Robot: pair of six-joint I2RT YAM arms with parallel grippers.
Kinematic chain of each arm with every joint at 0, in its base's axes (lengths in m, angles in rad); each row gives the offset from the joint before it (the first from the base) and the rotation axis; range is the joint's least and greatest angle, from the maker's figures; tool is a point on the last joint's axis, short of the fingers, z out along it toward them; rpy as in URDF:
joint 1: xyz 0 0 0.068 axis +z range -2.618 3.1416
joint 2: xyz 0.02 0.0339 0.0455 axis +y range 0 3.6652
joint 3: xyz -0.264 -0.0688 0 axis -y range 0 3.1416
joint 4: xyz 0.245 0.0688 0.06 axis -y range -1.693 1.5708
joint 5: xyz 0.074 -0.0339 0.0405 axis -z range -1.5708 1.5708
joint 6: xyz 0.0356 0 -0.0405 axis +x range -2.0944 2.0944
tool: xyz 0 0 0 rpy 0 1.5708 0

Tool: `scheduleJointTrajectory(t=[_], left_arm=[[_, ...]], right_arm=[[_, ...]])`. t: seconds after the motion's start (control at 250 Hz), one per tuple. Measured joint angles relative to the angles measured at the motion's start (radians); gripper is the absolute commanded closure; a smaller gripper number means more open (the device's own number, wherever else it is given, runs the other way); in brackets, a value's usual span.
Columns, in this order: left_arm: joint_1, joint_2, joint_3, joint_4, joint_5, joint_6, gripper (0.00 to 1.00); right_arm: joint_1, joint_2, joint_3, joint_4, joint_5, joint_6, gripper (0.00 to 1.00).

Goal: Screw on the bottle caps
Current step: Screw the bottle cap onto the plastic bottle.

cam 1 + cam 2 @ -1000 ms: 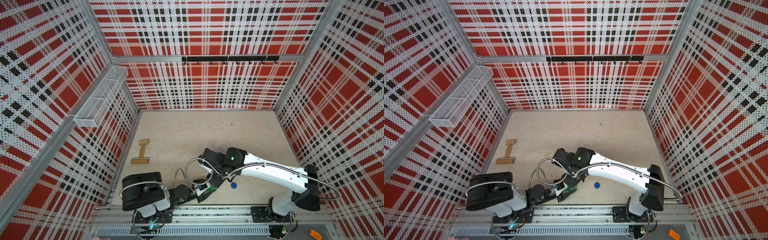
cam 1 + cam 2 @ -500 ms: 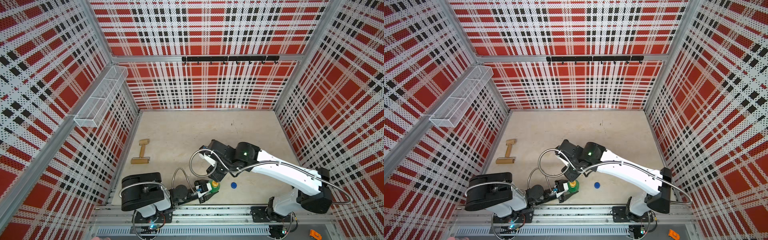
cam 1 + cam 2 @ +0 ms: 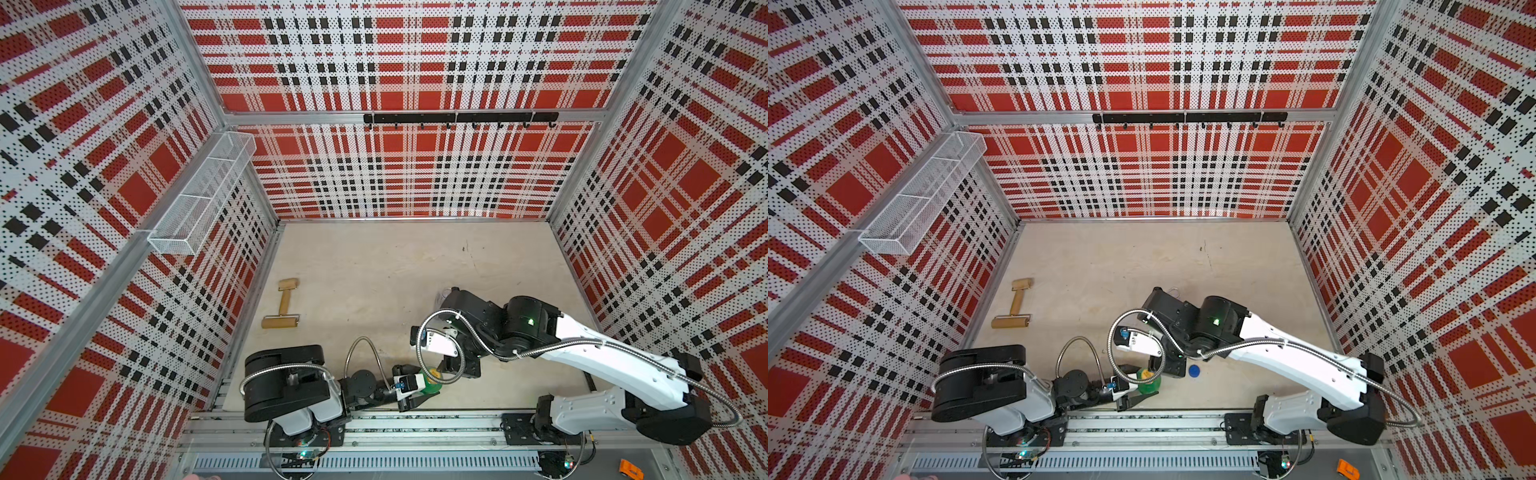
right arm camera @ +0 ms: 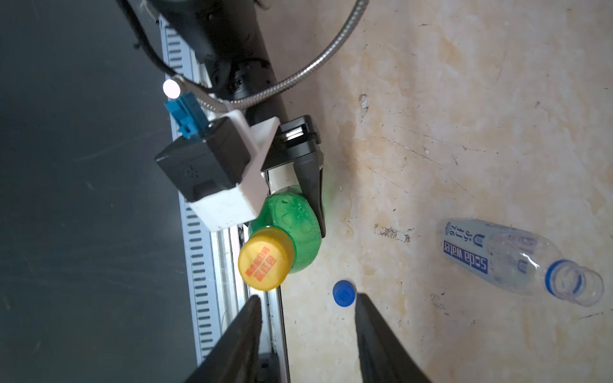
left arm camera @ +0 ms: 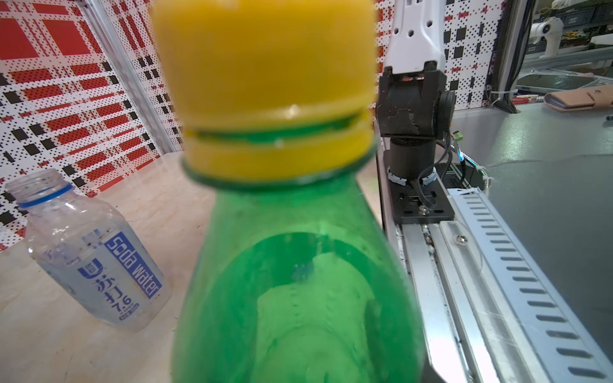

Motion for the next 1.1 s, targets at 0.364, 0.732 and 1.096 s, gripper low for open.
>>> scheduleJointTrajectory(t=[0.364,0.732,1.096], left_arm=[[0.000,0.018,0.001,0.000,0.026,0.000,0.46],[0.000,0.022,0.003,-0.006,0.029,0.000,0.46],[0.000,0.022,0.003,-0.011,0.018,-0.001,0.47]], right_arm=[[0.101,0.060,0.000,-0.052,-0.019,-0.225,0.58],[0.128,0.123,0.019,-0.041,0.103,-0.237,0.65],[0.131,0.129,0.018,-0.043,0.113,-0.219,0.76]])
